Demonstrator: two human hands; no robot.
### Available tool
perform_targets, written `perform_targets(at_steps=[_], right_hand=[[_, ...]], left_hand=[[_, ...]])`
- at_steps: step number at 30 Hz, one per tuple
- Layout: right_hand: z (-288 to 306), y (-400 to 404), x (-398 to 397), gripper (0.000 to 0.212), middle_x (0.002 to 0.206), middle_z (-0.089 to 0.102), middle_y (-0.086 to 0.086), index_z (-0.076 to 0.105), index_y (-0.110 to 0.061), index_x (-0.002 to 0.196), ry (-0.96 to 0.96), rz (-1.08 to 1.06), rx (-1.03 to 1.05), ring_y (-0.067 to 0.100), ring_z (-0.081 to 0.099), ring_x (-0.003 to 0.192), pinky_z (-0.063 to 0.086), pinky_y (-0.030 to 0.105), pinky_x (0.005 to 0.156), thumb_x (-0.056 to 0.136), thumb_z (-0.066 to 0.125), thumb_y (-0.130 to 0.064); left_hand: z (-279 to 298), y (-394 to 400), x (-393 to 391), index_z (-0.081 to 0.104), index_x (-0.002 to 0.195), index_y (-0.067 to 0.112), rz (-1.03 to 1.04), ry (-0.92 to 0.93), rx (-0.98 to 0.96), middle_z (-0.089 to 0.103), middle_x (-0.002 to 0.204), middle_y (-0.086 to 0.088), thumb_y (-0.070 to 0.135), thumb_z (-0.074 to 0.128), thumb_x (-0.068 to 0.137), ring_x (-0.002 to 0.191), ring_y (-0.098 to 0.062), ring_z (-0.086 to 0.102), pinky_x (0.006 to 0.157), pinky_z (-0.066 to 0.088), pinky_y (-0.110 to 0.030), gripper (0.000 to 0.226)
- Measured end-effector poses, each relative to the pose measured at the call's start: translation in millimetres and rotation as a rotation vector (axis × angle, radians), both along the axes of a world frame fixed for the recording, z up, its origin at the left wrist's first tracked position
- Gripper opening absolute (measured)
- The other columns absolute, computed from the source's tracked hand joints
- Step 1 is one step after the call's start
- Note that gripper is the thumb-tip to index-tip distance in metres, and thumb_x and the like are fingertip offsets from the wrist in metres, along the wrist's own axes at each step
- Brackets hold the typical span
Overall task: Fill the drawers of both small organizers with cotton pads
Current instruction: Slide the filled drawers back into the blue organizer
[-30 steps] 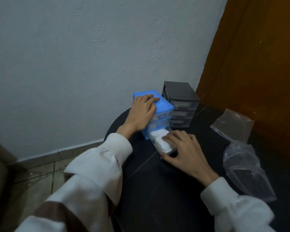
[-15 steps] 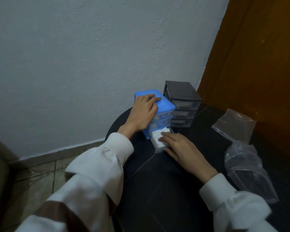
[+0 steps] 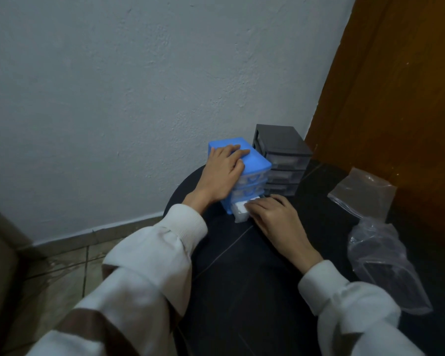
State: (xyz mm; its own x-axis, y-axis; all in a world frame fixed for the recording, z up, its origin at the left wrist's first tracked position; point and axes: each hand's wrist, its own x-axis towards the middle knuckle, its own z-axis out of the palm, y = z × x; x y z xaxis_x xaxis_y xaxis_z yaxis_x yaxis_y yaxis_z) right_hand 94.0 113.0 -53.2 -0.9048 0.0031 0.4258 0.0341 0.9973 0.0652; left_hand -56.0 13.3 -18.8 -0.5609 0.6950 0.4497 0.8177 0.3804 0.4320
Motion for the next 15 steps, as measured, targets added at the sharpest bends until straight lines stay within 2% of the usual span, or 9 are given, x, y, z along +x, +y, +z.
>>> perform_targets(at_steps=[2,5,9,13,15], right_hand=[[0,0,-1,0.018,0.084,0.069,0.001,0.069,-0.016,0.084,0.08,-0.014,-0.025,0.019,0.063,0.077,0.047,0.029,0.071,0.069,0.079,-0.012],[-1,1,-7,0.018,0.075,0.062,0.001,0.062,-0.016,0.076,0.141,-0.054,-0.08,0.018,0.057,0.069,0.041,0.027,0.062,0.069,0.079,-0.012],[-1,0,-17,0.021,0.071,0.061,0.0,0.06,-0.017,0.072,0.164,-0.138,-0.087,0.019,0.056,0.07,0.04,0.028,0.061,0.068,0.08,-0.018],[-1,-3,-26,0.026,0.067,0.061,-0.002,0.057,-0.018,0.068,0.175,-0.237,-0.151,0.019,0.057,0.066,0.038,0.028,0.06,0.063,0.083,-0.02],[-3,-3,-25,0.023,0.071,0.061,-0.002,0.057,-0.019,0.071,0.177,-0.249,-0.202,0.017,0.057,0.069,0.035,0.026,0.061,0.067,0.08,-0.021]], left_hand=[[0,0,0,0.048,0.135,0.015,0.001,0.003,0.002,0.043,0.141,-0.01,0.036,0.018,0.089,0.126,-0.024,0.037,0.109,0.02,-0.036,0.059],[0,0,0,0.048,0.135,0.015,-0.001,0.01,0.005,0.044,0.141,-0.009,0.044,0.012,0.085,0.125,-0.024,0.037,0.109,0.02,-0.035,0.068],[0,1,0,0.048,0.135,0.016,-0.007,0.016,0.003,0.044,0.141,-0.009,0.047,0.008,0.082,0.125,-0.023,0.037,0.107,0.02,-0.033,0.074],[-1,1,-1,0.048,0.135,0.015,0.002,0.001,0.015,0.043,0.141,-0.01,0.046,0.01,0.084,0.126,-0.024,0.037,0.11,0.02,-0.037,0.071],[-1,0,-1,0.047,0.136,0.015,-0.003,-0.016,0.02,0.042,0.142,-0.01,0.04,0.016,0.088,0.128,-0.025,0.036,0.112,0.019,-0.04,0.062]])
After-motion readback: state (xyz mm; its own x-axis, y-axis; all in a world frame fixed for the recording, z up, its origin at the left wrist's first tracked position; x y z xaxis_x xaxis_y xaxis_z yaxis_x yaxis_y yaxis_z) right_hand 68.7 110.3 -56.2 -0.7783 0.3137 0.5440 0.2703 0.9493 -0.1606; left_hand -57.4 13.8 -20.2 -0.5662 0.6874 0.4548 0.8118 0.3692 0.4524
